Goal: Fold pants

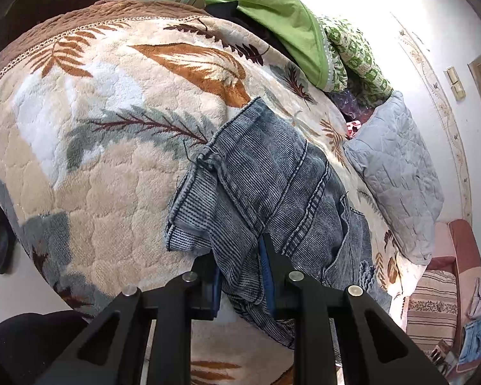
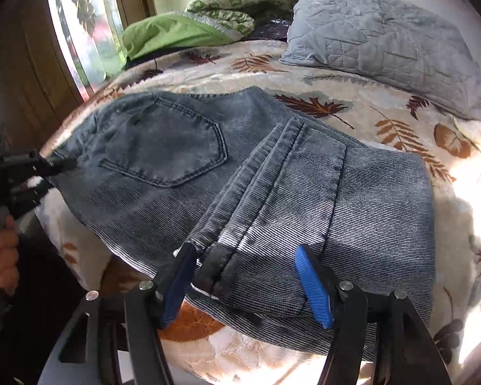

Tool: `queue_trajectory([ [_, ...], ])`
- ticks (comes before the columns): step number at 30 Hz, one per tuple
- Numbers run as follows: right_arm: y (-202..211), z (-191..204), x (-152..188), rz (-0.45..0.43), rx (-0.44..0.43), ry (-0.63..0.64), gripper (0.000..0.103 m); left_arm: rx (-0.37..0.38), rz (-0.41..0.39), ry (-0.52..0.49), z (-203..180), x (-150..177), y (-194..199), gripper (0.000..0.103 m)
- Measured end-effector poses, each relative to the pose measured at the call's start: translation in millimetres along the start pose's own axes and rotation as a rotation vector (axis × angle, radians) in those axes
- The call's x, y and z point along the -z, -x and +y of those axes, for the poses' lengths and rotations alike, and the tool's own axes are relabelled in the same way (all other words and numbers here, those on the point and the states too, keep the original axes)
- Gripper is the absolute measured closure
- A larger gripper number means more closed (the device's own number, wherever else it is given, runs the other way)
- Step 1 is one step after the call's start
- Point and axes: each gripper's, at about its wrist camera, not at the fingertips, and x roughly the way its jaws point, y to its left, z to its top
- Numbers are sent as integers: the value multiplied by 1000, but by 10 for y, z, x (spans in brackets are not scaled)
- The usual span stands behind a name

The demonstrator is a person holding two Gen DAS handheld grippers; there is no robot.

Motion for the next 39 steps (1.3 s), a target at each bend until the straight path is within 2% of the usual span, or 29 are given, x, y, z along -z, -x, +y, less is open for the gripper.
queue_trajectory([
  [3, 163, -111, 25, -69, 29, -43, 36, -35, -34, -61, -150, 5, 55, 82],
  [4, 116, -140, 45, -50, 38, -50, 35, -48, -46, -87, -209, 10, 79, 84],
  [6, -121, -195, 79, 59, 21, -58, 33, -68, -71, -138, -365, 23, 133, 86],
  [7, -69, -202, 88, 5, 12, -62, 33, -78, -83, -170, -455, 25, 164, 88],
  [8, -62, -219, 78, 20, -1, -79, 32, -81, -92, -201, -547, 21, 200, 88],
  [14, 21, -504, 111, 3, -159, -262, 32, -79, -176, -420, -1398, 107, 472, 90],
  [17, 99, -643, 140, -21, -237, -354, 32, -48, -207, -564, -1947, 312, 554, 90],
  [19, 205, -798, 141, -79, -278, -428, 32, -23, -217, -665, -2290, 530, 565, 91],
  [25, 716, -1416, 314, -284, -220, -644, 32, 80, -142, -900, -2954, 1362, 392, 93],
  [28, 902, -1790, 495, -347, -174, -780, 32, 100, -35, -978, -3084, 1784, 80, 95],
  [30, 970, -2014, 621, -358, -152, -859, 32, 79, 69, -1029, -3090, 2071, -237, 95],
  [32, 980, -2175, 741, -346, -145, -920, 32, 22, 199, -1063, -3018, 2317, -616, 95],
  [33, 968, -2217, 784, -331, -145, -937, 32, -4, 234, -1074, -2975, 2397, -745, 95],
  [36, 960, -2300, 870, -303, -153, -955, 32, -19, 213, -1131, -2982, 2521, -741, 94],
  [39, 920, -2343, 869, -300, -150, -948, 32, -4, 254, -1097, -2995, 2463, -750, 94],
])
